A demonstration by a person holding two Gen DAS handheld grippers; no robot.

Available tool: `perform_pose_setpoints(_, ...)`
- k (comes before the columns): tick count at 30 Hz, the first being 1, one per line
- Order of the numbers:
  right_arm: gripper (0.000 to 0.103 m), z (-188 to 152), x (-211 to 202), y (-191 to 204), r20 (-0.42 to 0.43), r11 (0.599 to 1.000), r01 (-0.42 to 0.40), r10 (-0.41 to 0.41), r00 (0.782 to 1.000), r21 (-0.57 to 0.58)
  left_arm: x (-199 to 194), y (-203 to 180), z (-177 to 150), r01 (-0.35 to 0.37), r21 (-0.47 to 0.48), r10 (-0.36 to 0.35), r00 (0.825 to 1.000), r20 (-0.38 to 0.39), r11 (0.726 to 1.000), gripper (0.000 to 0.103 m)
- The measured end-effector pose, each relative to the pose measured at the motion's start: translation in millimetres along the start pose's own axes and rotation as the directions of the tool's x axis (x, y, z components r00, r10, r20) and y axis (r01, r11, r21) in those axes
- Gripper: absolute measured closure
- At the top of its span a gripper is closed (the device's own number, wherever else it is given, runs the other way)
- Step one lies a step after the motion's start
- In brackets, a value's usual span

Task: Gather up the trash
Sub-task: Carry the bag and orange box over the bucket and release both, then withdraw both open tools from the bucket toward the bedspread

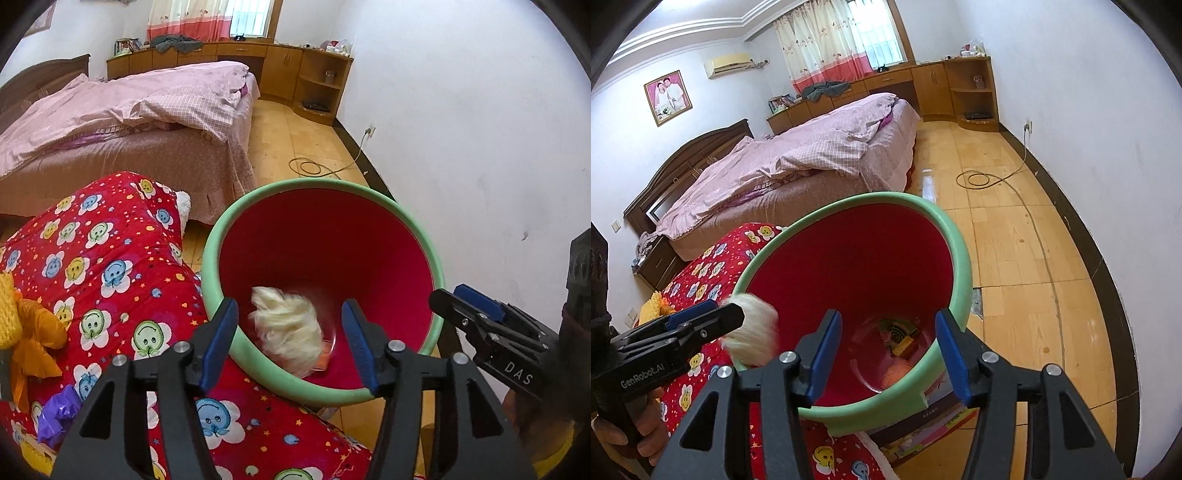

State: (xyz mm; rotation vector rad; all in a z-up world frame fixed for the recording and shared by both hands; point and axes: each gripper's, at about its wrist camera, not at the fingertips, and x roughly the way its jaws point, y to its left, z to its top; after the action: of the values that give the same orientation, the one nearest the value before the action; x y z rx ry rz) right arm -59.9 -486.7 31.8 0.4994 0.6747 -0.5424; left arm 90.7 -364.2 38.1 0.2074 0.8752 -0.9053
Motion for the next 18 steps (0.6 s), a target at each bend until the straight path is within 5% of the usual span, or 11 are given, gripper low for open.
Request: perform_pose_setpoints(18, 0.036, -11.1, -28.6, 24.6, 0.018, 0.998, -0.06, 0.06, 0.998, -0.014, -58.7, 30.7, -29.2, -0.035, -0.105, 0.039, 0.999, 0.029, 0.994, 0.044)
